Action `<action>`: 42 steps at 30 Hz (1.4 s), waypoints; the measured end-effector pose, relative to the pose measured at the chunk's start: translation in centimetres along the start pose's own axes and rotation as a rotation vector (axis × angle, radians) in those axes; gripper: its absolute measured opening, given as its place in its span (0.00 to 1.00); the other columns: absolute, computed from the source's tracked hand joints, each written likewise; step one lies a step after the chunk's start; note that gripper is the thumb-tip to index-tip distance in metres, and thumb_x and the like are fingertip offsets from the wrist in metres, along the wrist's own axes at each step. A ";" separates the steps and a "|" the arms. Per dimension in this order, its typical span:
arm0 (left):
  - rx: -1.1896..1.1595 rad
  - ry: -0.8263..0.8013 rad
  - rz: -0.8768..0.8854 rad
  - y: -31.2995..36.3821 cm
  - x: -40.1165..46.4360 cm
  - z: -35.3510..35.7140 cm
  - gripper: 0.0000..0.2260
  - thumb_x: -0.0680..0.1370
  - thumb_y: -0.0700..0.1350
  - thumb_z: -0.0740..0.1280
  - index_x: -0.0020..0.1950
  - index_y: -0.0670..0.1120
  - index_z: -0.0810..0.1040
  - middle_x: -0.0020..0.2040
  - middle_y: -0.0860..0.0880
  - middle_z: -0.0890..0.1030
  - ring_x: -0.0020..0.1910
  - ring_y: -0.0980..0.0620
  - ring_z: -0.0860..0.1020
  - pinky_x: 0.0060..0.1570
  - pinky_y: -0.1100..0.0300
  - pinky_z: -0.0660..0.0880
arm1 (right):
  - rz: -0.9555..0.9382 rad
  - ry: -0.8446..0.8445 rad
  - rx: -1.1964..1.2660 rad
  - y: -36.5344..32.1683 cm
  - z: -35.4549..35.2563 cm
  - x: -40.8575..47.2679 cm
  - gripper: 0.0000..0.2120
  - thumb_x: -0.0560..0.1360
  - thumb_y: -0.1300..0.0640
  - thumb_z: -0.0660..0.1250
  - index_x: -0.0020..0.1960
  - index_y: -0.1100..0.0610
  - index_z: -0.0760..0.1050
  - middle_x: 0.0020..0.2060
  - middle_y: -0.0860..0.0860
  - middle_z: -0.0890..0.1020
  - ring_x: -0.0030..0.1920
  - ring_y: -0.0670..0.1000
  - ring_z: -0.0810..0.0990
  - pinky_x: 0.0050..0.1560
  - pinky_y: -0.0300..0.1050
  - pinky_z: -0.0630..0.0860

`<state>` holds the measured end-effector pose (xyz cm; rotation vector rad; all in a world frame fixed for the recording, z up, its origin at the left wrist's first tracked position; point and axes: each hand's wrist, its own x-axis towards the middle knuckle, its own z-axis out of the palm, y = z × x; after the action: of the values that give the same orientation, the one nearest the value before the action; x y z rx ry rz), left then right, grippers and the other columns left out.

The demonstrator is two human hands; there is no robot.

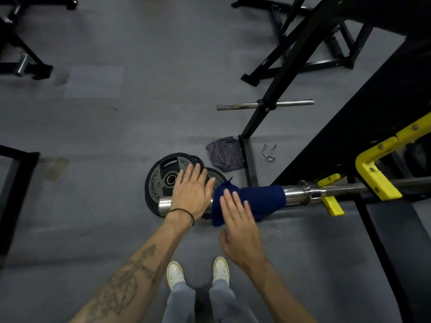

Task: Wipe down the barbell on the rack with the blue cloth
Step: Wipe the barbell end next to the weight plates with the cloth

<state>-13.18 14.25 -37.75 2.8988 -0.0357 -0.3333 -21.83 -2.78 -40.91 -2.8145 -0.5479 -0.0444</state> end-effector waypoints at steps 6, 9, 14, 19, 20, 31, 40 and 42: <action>0.027 0.009 0.077 0.2 -3.2 0.9 0.34 0.81 0.62 0.35 0.79 0.47 0.62 0.81 0.47 0.58 0.81 0.48 0.51 0.79 0.48 0.47 | 0.320 0.033 0.088 0.3 -0.1 -0.8 0.50 0.70 0.62 0.73 0.83 0.58 0.47 0.83 0.56 0.49 0.83 0.56 0.44 0.81 0.60 0.47; 0.032 0.014 0.063 0.3 -2.9 1.0 0.36 0.80 0.62 0.33 0.79 0.47 0.62 0.81 0.47 0.58 0.81 0.48 0.51 0.79 0.49 0.46 | 0.042 0.012 0.032 -0.6 0.7 -1.1 0.50 0.68 0.61 0.74 0.83 0.57 0.50 0.83 0.55 0.52 0.83 0.55 0.47 0.81 0.57 0.47; 0.049 0.010 0.069 0.4 -2.7 0.9 0.34 0.81 0.61 0.34 0.79 0.48 0.62 0.81 0.47 0.58 0.81 0.47 0.51 0.79 0.48 0.46 | 0.448 0.105 0.109 1.6 -0.8 -1.0 0.49 0.69 0.68 0.71 0.83 0.58 0.50 0.83 0.54 0.51 0.83 0.54 0.45 0.81 0.59 0.45; 0.052 0.002 0.068 0.4 -2.8 0.9 0.35 0.81 0.61 0.33 0.79 0.48 0.62 0.81 0.47 0.58 0.81 0.47 0.51 0.79 0.47 0.48 | 0.113 0.041 0.054 -0.2 0.2 -0.5 0.51 0.67 0.65 0.74 0.83 0.58 0.50 0.83 0.55 0.53 0.83 0.55 0.48 0.81 0.57 0.46; 0.044 0.001 0.070 0.5 -2.8 0.8 0.35 0.80 0.61 0.33 0.80 0.49 0.61 0.81 0.47 0.57 0.81 0.47 0.50 0.79 0.48 0.47 | 0.122 0.052 0.021 1.2 -0.1 -0.7 0.51 0.67 0.67 0.73 0.83 0.57 0.51 0.83 0.54 0.54 0.83 0.54 0.50 0.80 0.59 0.48; 0.020 0.035 0.065 0.4 -2.7 0.9 0.33 0.81 0.61 0.36 0.78 0.48 0.65 0.80 0.47 0.61 0.80 0.46 0.55 0.78 0.47 0.52 | 0.301 0.069 0.028 2.4 -0.3 -1.5 0.51 0.67 0.69 0.71 0.83 0.56 0.50 0.83 0.53 0.51 0.83 0.54 0.48 0.81 0.59 0.46; 0.021 0.079 0.066 0.3 -2.5 1.5 0.28 0.84 0.59 0.45 0.74 0.47 0.72 0.76 0.46 0.68 0.78 0.46 0.62 0.76 0.47 0.60 | 0.154 0.049 0.007 2.7 -0.5 -1.2 0.50 0.67 0.68 0.73 0.83 0.57 0.52 0.83 0.53 0.53 0.83 0.54 0.49 0.81 0.58 0.46; 0.023 0.090 0.063 0.3 -2.3 1.6 0.28 0.84 0.59 0.46 0.73 0.47 0.73 0.76 0.46 0.69 0.77 0.46 0.62 0.75 0.46 0.61 | 0.335 0.103 0.068 3.5 -1.0 -1.2 0.48 0.69 0.70 0.70 0.83 0.58 0.51 0.83 0.54 0.53 0.83 0.54 0.48 0.82 0.57 0.42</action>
<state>-15.81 13.75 -38.73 2.9242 -0.1157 -0.1924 -21.65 -6.58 -41.00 -2.7789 -0.0497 -0.1004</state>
